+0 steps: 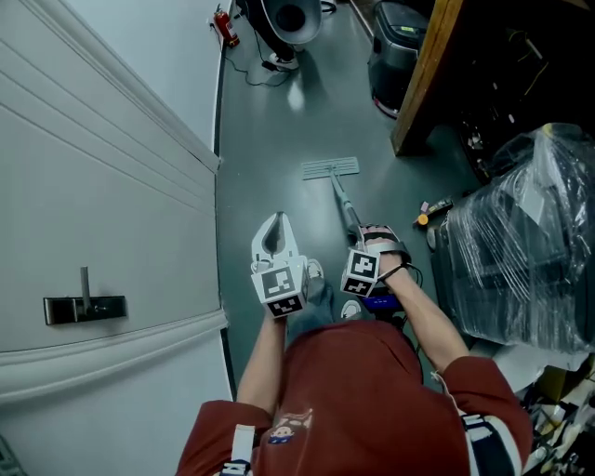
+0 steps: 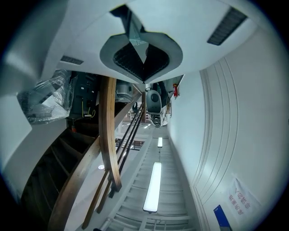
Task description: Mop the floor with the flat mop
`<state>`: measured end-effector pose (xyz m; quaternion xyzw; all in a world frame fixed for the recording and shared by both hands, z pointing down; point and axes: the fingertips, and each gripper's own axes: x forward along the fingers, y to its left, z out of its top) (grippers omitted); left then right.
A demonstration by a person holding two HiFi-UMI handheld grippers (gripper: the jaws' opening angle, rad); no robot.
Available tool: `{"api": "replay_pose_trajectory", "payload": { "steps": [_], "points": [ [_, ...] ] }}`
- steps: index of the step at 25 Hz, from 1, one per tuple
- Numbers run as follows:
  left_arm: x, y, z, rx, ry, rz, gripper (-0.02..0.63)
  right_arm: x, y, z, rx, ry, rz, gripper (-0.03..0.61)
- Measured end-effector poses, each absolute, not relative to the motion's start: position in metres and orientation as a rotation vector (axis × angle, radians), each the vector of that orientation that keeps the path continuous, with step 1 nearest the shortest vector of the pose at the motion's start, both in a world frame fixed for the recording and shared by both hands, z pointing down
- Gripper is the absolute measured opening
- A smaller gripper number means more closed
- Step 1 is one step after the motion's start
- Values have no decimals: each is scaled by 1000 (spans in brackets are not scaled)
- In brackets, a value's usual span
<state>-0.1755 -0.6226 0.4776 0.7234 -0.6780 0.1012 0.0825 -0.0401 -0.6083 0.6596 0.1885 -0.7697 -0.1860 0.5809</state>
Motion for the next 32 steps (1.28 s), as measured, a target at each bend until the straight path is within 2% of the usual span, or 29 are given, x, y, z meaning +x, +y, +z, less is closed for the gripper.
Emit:
{"api": "replay_pose_trajectory", "payload": {
  "steps": [13, 32],
  "points": [
    [-127, -495, 477, 2182, -2043, 357, 15, 8, -478, 655, 386, -1804, -434, 72],
    [-138, -370, 460, 2330, -1988, 209, 15, -16, -339, 653, 364, -1757, -381, 72]
  ]
}}
